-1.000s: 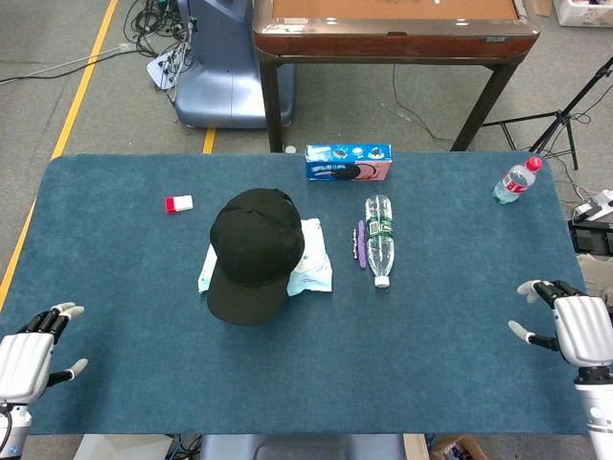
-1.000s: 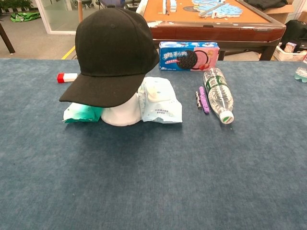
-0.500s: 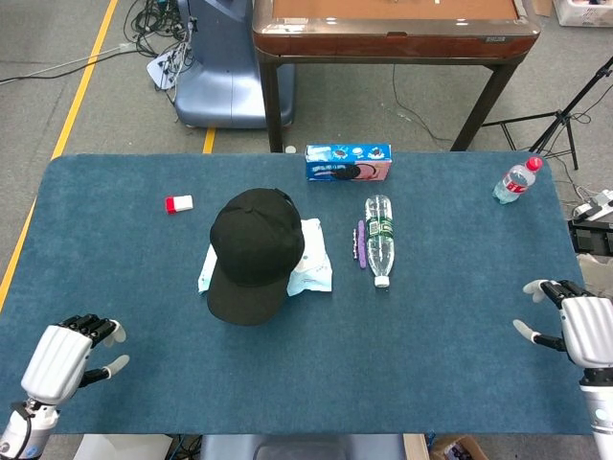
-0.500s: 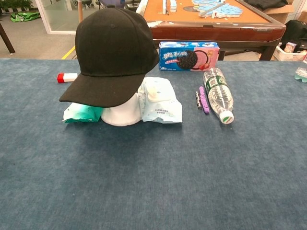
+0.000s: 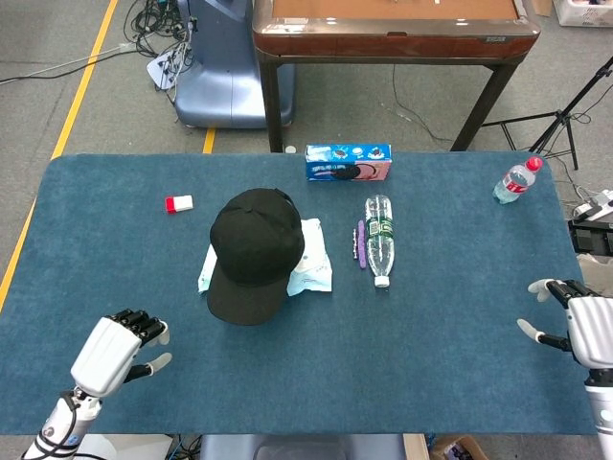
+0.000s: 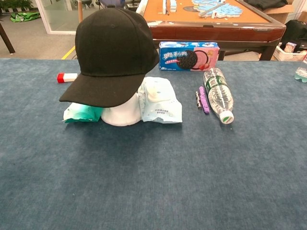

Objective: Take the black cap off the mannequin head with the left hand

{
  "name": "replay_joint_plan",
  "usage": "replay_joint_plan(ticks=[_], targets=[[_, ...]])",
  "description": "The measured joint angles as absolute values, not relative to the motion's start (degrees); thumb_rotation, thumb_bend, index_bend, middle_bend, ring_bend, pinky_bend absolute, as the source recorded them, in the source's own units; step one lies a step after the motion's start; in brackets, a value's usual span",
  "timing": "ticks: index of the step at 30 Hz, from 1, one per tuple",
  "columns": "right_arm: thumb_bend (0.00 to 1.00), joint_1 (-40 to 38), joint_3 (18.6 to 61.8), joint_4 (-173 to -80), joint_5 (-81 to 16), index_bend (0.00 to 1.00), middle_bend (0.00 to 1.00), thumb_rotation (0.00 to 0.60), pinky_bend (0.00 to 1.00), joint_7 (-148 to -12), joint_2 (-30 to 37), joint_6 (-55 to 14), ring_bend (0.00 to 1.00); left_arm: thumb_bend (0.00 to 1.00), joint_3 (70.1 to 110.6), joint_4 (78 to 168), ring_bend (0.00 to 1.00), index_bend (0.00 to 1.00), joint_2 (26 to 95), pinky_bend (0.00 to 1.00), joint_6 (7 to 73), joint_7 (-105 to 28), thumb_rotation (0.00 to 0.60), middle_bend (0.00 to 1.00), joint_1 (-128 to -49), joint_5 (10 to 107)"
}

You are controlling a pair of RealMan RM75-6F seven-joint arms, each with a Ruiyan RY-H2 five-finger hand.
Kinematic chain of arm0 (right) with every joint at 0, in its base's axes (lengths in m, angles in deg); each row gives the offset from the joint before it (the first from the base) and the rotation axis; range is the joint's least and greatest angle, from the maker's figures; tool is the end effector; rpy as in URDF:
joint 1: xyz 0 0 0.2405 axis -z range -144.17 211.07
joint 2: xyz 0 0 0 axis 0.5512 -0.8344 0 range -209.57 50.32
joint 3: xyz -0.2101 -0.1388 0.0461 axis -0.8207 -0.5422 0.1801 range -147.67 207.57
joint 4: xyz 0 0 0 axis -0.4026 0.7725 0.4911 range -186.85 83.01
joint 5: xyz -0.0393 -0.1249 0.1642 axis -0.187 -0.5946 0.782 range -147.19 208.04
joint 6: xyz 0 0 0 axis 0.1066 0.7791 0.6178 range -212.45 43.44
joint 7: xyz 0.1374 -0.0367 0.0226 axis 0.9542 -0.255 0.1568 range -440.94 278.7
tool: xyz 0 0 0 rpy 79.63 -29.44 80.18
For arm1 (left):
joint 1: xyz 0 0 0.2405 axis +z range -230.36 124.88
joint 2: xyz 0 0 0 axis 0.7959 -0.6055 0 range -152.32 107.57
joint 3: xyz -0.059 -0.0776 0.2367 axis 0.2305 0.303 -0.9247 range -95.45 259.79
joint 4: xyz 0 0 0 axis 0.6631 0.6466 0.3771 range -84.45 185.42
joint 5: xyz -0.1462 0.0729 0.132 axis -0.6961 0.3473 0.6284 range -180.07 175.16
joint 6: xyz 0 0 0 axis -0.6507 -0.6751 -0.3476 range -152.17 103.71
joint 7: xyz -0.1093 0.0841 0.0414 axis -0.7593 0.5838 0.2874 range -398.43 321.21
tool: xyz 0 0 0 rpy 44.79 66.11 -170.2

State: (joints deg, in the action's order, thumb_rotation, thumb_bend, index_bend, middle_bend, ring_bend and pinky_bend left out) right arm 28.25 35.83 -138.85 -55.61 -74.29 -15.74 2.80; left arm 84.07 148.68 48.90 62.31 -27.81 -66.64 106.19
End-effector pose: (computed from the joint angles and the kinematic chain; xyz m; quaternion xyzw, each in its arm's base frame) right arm -0.3210 -0.1948 0.1830 0.5705 -0.3637 0.4278 0.5993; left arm -0.1945 0.1955 0.1036 -0.7006 -0.2303 -0.5204 0.4305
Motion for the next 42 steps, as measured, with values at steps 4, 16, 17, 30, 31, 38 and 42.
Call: replay_joint_plan(ticks=[4,16,17,30,31,38,42], targets=[[0.1,28.3,36.0,-138.7,-55.4,0.44,0.52,0.6,0.57,-73.8,-15.9,2.8,0.42,0.0,85.1,148.8,0.58,0.62,50.7,0.65,60.1,-25.3,0.6,0.71,-68.3,105.7],[0.1,28.4,36.6,-138.3,-54.0,0.44,0.52,0.6,0.57,-72.0,-16.4,2.2,0.42,0.0,86.6,148.1,0.58,0.62,54.1,0.65,54.7,-21.4,0.6,0.71,-72.5,103.2],[0.1,28.4,36.7,-138.3,-53.8,0.44,0.52,0.6,0.57,-71.8,-16.5,2.2,0.42,0.0,86.7,148.0,0.58,0.62,54.4,0.65,54.3,-21.1,0.6,0.71,-72.9,102.9],[0.1,28.8,37.3,-137.7,-52.7,0.44,0.52,0.6,0.57,-69.2,-17.1,2.2,0.42,0.0,88.5,145.6,0.59,0.62,58.4,0.65,50.4,-18.6,0.6,0.72,-77.0,99.4],[0.1,28.9,37.4,-137.6,-52.7,0.44,0.52,0.6,0.57,-69.0,-17.1,2.2,0.42,0.0,88.6,145.5,0.59,0.62,58.7,0.65,50.2,-18.4,0.6,0.72,-77.3,99.3],[0.1,29.2,37.5,-137.2,-52.9,0.44,0.52,0.6,0.57,-67.2,-17.5,2.7,0.42,0.0,89.0,145.1,0.6,0.62,60.6,0.66,50.7,-18.7,0.6,0.72,-78.2,98.2],[0.1,29.5,37.5,-136.9,-53.0,0.44,0.52,0.6,0.57,-66.0,-17.7,3.0,0.42,0.0,89.2,145.1,0.6,0.62,61.6,0.66,50.8,-18.1,0.6,0.72,-78.9,98.0]])
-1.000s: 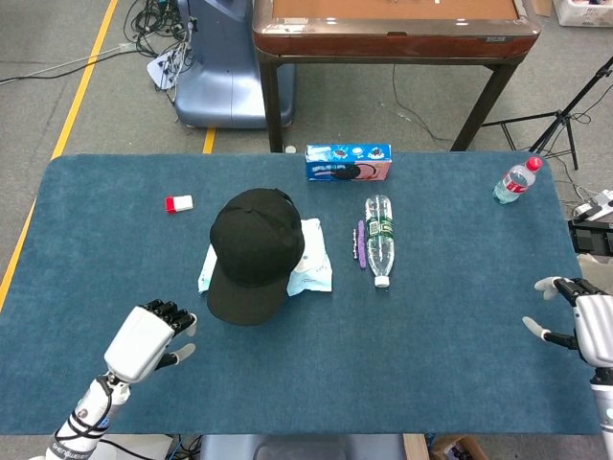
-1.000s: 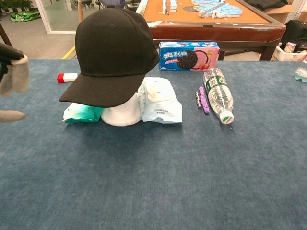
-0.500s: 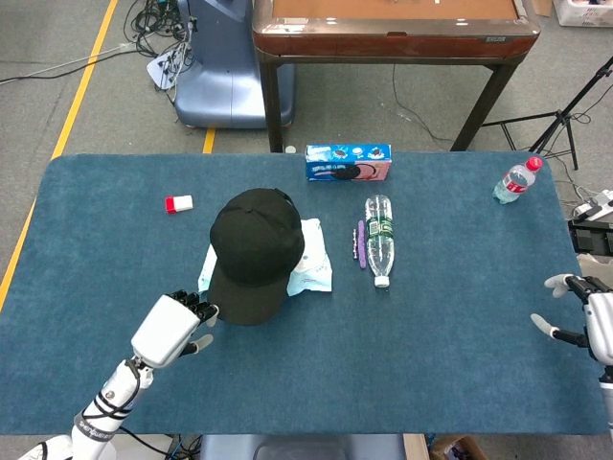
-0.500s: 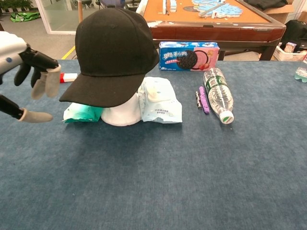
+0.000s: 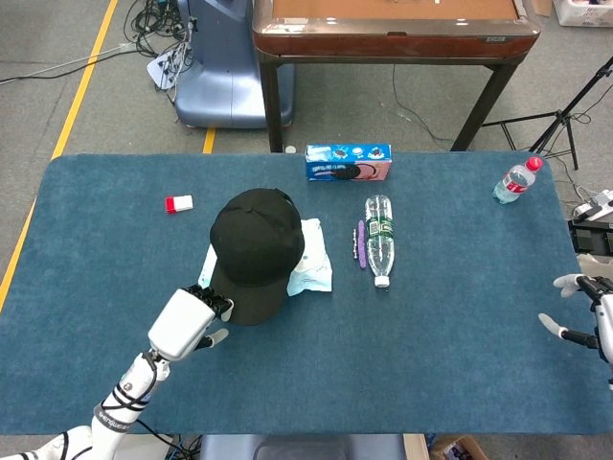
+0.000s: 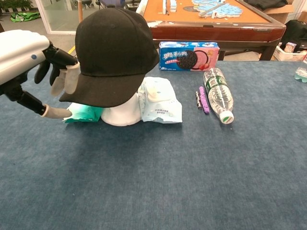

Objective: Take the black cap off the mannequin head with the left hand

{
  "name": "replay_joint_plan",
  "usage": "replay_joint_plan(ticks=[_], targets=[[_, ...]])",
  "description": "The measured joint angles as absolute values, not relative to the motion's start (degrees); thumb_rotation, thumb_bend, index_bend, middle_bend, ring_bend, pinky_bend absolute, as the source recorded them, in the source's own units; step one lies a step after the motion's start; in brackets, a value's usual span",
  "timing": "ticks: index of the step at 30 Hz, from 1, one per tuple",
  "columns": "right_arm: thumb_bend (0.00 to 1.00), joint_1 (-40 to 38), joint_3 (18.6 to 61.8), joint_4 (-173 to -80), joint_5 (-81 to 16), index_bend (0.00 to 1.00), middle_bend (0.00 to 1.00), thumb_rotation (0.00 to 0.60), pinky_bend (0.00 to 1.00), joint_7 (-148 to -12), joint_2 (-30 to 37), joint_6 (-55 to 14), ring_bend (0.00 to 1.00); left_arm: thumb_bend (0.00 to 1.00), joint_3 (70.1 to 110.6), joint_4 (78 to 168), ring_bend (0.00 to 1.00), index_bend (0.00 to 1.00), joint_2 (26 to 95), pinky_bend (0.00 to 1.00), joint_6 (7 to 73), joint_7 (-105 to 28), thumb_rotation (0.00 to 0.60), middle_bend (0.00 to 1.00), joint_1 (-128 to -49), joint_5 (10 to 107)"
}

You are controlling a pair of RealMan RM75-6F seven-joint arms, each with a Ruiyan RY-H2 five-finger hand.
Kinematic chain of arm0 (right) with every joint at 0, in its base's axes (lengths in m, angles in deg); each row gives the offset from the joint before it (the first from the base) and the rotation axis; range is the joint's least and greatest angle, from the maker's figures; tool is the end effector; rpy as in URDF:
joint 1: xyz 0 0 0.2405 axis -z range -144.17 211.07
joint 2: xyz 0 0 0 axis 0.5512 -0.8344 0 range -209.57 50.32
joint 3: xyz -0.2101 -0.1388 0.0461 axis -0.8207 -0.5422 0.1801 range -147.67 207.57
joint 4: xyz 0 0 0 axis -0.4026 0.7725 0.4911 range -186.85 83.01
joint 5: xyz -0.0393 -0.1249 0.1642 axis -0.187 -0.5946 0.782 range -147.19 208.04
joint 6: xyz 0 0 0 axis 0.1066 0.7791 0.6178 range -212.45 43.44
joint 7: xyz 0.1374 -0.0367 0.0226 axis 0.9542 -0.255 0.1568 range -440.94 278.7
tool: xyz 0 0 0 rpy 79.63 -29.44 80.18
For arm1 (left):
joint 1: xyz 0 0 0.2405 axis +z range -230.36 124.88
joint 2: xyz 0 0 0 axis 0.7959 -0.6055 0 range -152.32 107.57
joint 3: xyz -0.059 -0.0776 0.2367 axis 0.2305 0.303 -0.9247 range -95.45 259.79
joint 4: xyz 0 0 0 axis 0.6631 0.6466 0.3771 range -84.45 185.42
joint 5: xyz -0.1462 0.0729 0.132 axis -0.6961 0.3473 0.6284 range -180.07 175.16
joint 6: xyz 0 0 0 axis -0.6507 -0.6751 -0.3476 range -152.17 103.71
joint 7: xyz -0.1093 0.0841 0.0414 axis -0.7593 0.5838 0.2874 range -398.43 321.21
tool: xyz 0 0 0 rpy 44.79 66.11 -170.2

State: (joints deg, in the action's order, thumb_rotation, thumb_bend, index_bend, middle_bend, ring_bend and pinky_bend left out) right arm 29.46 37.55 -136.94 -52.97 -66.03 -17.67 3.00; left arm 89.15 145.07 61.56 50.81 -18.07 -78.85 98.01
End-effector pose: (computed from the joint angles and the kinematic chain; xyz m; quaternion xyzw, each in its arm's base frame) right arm -0.3352 -0.1938 0.2069 0.5289 -0.3862 0.4523 0.6054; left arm -0.1370 0.2515 0.0381 -0.7311 -0.1960 -0.5126 0.4053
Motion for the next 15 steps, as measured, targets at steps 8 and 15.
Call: replay_joint_plan(ticks=[8,15], targets=[[0.1,29.5,37.5,-136.4,-53.2,0.44,0.52,0.6,0.57,-65.0,-17.9,2.7,0.42,0.0,89.7,145.2,0.6,0.63,62.8,0.66,49.7,-15.9,0.6,0.73,-80.3,96.2],[0.1,29.3,37.5,-136.4,-53.2,0.44,0.52,0.6,0.57,-65.2,-17.9,2.3,0.42,0.0,90.0,144.8,0.6,0.63,64.0,0.66,49.1,-13.9,0.6,0.73,-81.3,95.2]])
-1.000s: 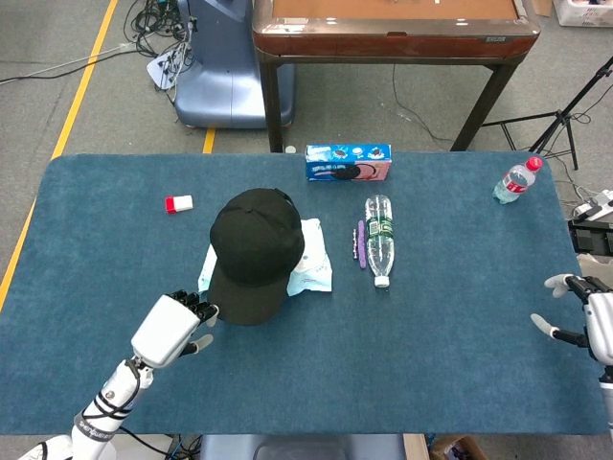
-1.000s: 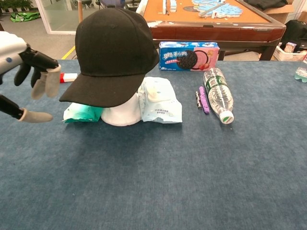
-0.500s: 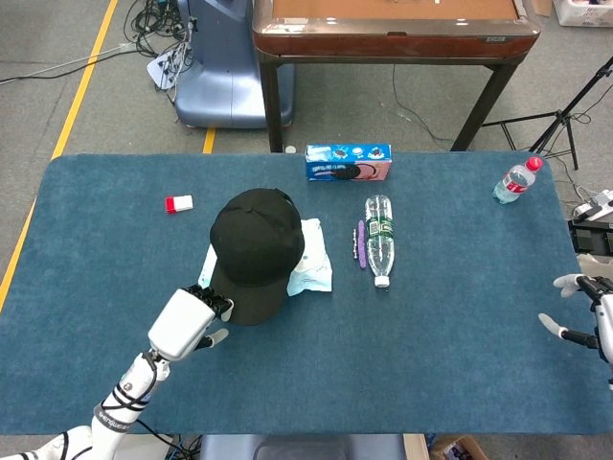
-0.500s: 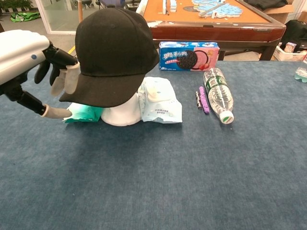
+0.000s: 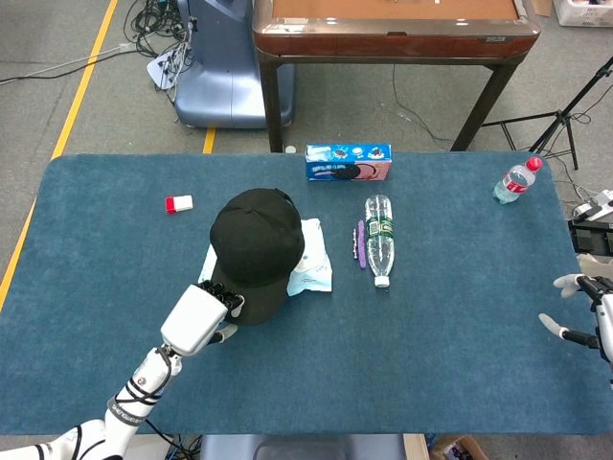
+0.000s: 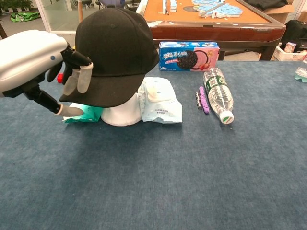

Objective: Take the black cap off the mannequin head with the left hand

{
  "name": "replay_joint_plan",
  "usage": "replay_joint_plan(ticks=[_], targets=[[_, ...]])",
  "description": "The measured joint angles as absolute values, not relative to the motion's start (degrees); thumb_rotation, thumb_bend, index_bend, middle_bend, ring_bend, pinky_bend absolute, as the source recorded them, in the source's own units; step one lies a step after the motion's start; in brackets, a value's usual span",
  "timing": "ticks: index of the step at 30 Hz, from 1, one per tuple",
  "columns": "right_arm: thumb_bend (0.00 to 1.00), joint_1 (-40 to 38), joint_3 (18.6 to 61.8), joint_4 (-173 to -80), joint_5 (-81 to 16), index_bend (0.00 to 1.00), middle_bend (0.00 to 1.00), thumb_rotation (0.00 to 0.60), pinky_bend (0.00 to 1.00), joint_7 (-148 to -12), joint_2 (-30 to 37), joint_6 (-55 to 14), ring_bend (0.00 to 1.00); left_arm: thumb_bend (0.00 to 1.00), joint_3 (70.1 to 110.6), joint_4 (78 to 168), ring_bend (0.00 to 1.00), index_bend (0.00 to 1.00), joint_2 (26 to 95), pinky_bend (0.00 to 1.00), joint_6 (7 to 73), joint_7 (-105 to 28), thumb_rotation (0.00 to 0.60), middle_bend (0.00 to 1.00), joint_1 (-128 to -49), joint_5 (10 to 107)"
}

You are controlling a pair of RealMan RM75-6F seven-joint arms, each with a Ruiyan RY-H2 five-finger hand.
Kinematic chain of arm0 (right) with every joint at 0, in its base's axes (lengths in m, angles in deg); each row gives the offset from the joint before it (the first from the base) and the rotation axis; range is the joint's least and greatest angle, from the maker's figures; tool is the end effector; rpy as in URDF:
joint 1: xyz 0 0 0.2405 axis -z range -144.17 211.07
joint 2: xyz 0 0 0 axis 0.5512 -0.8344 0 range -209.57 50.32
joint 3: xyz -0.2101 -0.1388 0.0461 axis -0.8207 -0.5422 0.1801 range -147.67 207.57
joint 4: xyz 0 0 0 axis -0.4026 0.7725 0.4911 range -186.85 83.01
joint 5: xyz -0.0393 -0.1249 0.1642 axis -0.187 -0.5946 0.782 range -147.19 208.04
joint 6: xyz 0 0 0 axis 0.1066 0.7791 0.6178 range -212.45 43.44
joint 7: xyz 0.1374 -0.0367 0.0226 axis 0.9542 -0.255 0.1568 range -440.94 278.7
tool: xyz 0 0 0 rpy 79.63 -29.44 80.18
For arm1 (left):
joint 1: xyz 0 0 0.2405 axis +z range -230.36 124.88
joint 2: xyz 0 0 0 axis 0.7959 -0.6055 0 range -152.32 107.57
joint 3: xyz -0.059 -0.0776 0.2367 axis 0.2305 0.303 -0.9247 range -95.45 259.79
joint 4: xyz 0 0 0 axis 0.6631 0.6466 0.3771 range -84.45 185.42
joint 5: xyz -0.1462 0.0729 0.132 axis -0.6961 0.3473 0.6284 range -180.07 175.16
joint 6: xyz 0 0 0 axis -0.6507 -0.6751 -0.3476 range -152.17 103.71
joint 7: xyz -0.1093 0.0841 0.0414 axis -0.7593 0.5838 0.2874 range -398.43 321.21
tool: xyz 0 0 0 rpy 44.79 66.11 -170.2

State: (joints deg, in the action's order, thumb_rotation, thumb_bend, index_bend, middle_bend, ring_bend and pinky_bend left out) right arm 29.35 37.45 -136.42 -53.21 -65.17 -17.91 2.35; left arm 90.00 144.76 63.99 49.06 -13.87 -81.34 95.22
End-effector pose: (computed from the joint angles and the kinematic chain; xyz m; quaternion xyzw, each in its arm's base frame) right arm -0.3371 -0.1944 0.2076 0.5321 -0.3896 0.4502 0.6020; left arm -0.1234 0.2602 0.0264 -0.7370 -0.1844 -0.5036 0.4113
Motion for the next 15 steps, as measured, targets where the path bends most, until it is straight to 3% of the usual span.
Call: replay_joint_plan(ticks=[15], targets=[[0.1,29.4,37.6,-136.2,-53.1,0.44,0.52,0.6,0.57,-64.4,-18.0,2.2,0.42,0.0,90.3,143.0,0.6,0.63,66.2,0.66,50.0,-11.8,0.6,0.73,-82.8,94.5]])
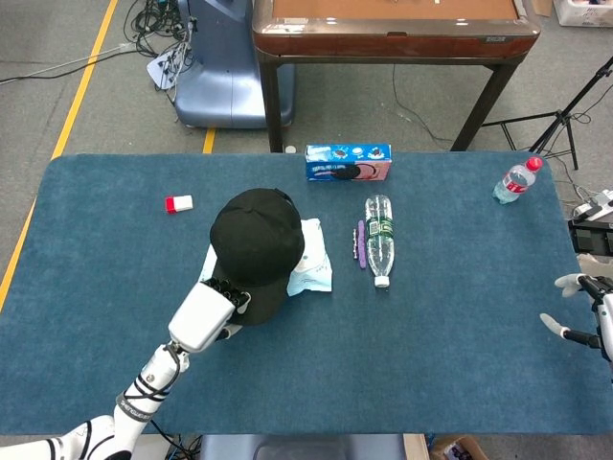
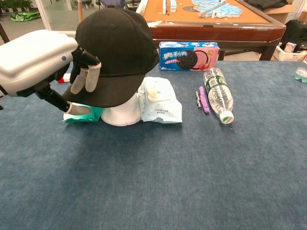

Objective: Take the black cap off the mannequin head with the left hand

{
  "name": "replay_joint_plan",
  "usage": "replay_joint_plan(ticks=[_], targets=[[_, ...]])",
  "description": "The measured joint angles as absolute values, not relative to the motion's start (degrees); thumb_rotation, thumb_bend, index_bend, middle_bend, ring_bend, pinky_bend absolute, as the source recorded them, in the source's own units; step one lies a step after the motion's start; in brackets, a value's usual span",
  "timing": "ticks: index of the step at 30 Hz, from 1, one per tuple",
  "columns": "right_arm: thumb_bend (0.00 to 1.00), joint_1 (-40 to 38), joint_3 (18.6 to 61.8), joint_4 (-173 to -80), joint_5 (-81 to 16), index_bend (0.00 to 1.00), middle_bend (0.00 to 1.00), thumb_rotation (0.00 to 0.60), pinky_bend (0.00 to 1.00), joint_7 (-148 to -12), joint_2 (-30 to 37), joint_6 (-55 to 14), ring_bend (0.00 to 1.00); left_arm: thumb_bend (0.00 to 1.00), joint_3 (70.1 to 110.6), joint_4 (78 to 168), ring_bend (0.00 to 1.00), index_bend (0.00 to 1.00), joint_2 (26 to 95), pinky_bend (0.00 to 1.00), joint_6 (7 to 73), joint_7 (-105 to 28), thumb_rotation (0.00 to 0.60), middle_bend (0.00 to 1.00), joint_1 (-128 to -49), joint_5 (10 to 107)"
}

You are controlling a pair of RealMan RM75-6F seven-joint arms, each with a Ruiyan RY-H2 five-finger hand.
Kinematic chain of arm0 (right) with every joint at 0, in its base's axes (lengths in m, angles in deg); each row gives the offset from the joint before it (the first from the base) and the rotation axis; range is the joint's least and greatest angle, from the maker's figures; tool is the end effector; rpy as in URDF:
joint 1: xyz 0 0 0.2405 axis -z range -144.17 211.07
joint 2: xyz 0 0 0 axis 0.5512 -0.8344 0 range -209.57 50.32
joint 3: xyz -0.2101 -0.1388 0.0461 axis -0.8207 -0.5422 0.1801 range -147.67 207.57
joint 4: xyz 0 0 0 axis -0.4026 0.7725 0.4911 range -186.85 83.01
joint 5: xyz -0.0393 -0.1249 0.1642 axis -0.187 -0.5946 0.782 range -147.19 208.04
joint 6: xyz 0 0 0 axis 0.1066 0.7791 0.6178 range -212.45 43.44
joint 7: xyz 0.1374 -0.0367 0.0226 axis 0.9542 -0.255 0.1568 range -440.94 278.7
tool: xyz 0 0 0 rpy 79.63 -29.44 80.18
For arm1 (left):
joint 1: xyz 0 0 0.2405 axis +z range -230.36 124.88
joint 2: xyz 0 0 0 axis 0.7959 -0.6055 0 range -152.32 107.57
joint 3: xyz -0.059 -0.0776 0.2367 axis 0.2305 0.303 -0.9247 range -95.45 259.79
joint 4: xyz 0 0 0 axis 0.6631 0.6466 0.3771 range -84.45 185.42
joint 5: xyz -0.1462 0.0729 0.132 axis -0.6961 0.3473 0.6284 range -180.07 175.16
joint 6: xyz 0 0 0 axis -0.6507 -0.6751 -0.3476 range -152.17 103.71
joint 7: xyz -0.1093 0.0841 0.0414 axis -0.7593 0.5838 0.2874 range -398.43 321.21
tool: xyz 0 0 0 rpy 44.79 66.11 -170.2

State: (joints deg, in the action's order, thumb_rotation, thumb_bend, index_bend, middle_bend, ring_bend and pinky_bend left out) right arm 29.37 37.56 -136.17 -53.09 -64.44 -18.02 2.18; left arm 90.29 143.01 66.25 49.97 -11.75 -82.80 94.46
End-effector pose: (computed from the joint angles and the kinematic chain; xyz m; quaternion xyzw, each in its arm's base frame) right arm -0.3383 -0.1947 0.2089 0.5299 -0.3919 0.4518 0.6013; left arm -0.1165 0.2653 0.0197 -0.7331 -0.1692 -0.5067 0.4209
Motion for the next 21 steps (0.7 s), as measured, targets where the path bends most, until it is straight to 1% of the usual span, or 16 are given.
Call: replay_joint_plan(ticks=[10,13,18,21], targets=[[0.1,29.2,37.5,-136.3,-53.2,0.44,0.52,0.6,0.57,-64.9,-17.9,2.0,0.42,0.0,90.4,141.0,0.6,0.62,68.3,0.66,55.5,-12.3,0.6,0.73,-82.6,97.5],[0.1,29.2,37.5,-136.2,-53.1,0.44,0.52,0.6,0.57,-65.0,-17.9,1.9,0.42,0.0,90.6,140.3,0.59,0.58,68.8,0.66,57.0,-13.0,0.6,0.73,-82.5,98.2],[0.1,29.1,37.5,-136.2,-53.1,0.44,0.52,0.6,0.57,-65.0,-17.9,1.7,0.42,0.0,90.9,138.8,0.59,0.46,69.7,0.66,59.3,-14.3,0.6,0.72,-82.4,99.2],[0.1,29.1,37.5,-136.2,-53.1,0.44,0.52,0.6,0.57,-65.1,-17.8,1.6,0.42,0.0,90.9,137.9,0.59,0.41,70.0,0.66,60.3,-15.1,0.6,0.72,-82.5,100.1]])
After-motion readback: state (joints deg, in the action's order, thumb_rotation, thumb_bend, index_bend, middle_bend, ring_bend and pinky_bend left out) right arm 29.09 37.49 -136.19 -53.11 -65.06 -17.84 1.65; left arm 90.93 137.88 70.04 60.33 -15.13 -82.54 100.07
